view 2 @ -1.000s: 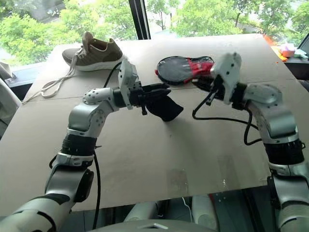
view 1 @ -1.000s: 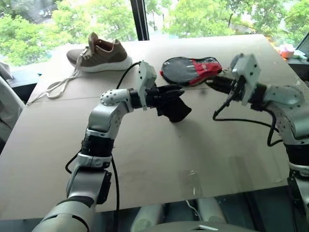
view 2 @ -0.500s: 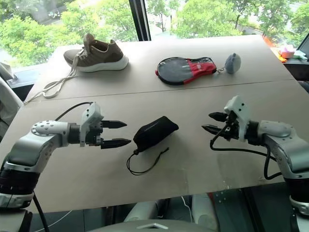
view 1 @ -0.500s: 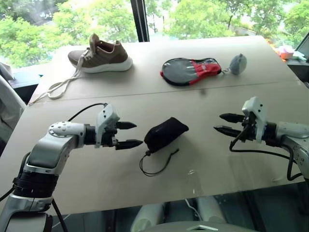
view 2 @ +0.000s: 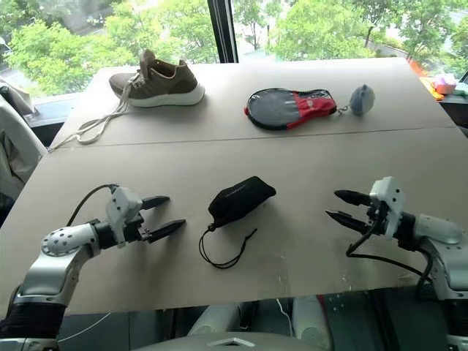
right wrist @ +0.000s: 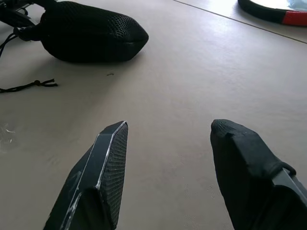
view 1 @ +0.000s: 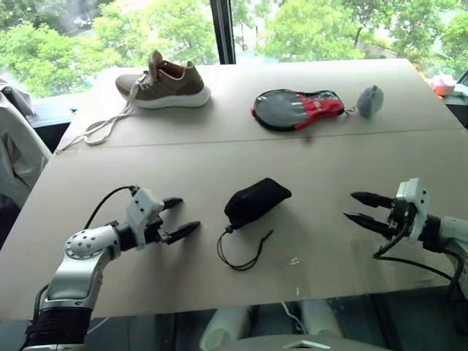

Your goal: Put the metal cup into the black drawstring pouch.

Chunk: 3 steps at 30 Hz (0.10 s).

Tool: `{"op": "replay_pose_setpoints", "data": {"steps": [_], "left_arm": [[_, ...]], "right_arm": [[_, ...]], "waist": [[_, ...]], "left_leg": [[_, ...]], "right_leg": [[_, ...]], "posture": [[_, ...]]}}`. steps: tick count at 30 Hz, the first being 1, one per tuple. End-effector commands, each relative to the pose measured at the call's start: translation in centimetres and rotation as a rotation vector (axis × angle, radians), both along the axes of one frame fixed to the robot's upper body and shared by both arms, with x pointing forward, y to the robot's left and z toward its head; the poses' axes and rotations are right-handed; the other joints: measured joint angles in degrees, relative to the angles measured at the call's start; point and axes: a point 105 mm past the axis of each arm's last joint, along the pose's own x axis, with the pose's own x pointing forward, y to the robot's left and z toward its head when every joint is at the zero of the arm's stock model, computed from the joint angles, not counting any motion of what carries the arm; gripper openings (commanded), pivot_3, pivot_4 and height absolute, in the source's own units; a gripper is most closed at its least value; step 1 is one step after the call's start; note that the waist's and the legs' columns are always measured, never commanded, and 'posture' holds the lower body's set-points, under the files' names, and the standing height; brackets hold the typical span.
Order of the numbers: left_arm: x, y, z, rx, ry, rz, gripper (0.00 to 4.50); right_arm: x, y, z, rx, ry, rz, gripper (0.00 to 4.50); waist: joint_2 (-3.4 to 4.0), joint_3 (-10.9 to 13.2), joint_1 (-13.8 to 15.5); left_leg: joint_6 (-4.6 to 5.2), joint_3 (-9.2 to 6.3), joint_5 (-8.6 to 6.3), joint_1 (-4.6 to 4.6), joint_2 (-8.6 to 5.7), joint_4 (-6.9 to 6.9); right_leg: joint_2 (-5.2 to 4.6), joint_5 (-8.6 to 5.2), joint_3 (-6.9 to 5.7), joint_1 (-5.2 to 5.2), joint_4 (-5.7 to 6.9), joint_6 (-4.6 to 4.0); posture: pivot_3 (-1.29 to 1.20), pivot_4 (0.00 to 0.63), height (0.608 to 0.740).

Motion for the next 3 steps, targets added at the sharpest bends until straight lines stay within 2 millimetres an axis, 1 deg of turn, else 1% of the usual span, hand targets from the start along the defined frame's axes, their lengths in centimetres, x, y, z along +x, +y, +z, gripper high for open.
{"op": "replay_pose_setpoints", "data": {"steps": [1, 3], "left_arm": [[-0.20, 0.30, 0.93, -0.014, -0.042, 0.009, 4.28], [-0.82, 0.06, 0.91, -0.014, -0.023, -0.024, 4.28]], "right_arm": [[0.03, -0.91, 0.93, -0.003, -0.077, -0.001, 2.73], [-0.02, -1.14, 0.84, 0.004, -0.068, -0.002, 2.73]], "waist": [[0.00, 0.00, -0.04], [0.00, 0.00, -0.06]], "left_leg": [[0.02, 0.01, 0.01, 0.01, 0.02, 0.00], [0.02, 0.03, 0.02, 0.02, 0.04, 0.00]], "right_leg": [[0.01, 0.00, -0.01, 0.00, 0.01, 0.00], [0.02, 0.01, -0.01, -0.02, 0.02, -0.01]], "posture": [[0.00, 0.150, 0.740], [0.00, 0.150, 0.740]]}}
